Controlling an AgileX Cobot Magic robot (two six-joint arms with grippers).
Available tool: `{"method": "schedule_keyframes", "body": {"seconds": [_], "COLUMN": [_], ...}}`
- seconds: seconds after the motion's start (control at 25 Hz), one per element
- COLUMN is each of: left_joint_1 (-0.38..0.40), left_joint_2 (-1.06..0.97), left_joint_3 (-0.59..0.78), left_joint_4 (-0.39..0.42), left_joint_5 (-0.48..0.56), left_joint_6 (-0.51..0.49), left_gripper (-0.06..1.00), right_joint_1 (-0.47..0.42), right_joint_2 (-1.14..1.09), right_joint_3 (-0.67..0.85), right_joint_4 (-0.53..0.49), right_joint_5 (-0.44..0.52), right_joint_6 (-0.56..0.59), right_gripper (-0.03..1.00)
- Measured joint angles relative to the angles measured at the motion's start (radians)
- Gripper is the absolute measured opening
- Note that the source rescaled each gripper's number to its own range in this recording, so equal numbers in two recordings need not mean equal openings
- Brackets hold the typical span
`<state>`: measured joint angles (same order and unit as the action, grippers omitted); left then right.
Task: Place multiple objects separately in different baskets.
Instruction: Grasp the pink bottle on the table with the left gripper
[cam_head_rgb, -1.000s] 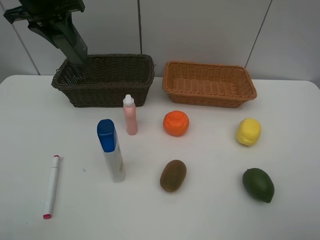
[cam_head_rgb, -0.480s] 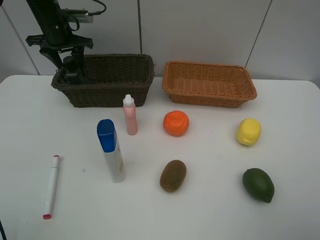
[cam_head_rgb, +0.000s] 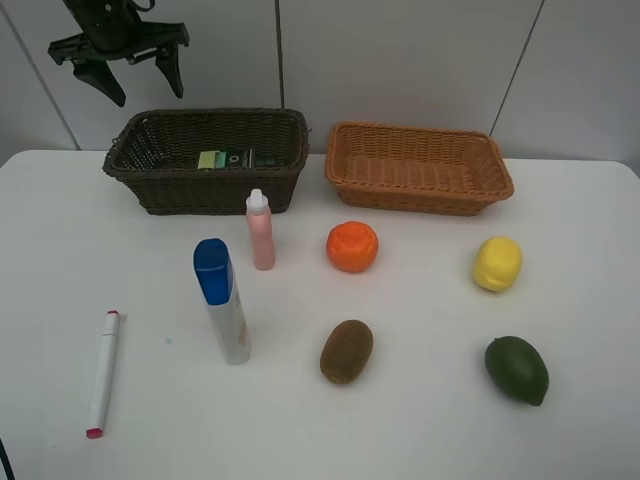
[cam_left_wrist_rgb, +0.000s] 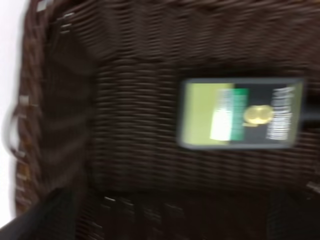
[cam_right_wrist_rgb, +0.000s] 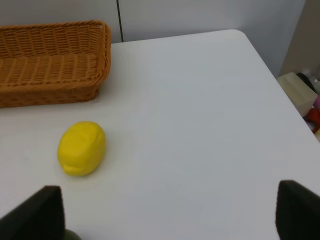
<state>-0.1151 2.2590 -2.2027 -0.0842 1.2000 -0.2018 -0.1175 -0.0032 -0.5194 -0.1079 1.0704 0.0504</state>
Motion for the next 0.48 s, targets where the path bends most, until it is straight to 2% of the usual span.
{"method": "schedule_keyframes", "body": {"seconds": [0.12,0.24,0.36,0.48], "left_joint_1": [-0.018,-0.092,-0.189,-0.281], "left_joint_2": [-0.079,-0.138,-0.151,-0.151], "left_joint_3": [0.081,0.173,0.213,0.222], "left_joint_4": [-0.093,-0.116,-0.109,-0.042], "left_joint_5": [0.000,-0.001,-0.001,-0.001], "left_joint_6": [0.012,0.020,0.002,-0.066], "left_gripper": [1.00,1.00,1.00,1.00], "right_joint_1": [0.000,0.000,0.000,0.000], "right_joint_2": [0.000,0.000,0.000,0.000], "right_joint_3": [0.000,0.000,0.000,0.000], "right_joint_4": [0.000,0.000,0.000,0.000], "right_joint_5": [0.000,0.000,0.000,0.000], "right_joint_6": [0.000,0.000,0.000,0.000], "right_gripper": [1.00,1.00,1.00,1.00]}}
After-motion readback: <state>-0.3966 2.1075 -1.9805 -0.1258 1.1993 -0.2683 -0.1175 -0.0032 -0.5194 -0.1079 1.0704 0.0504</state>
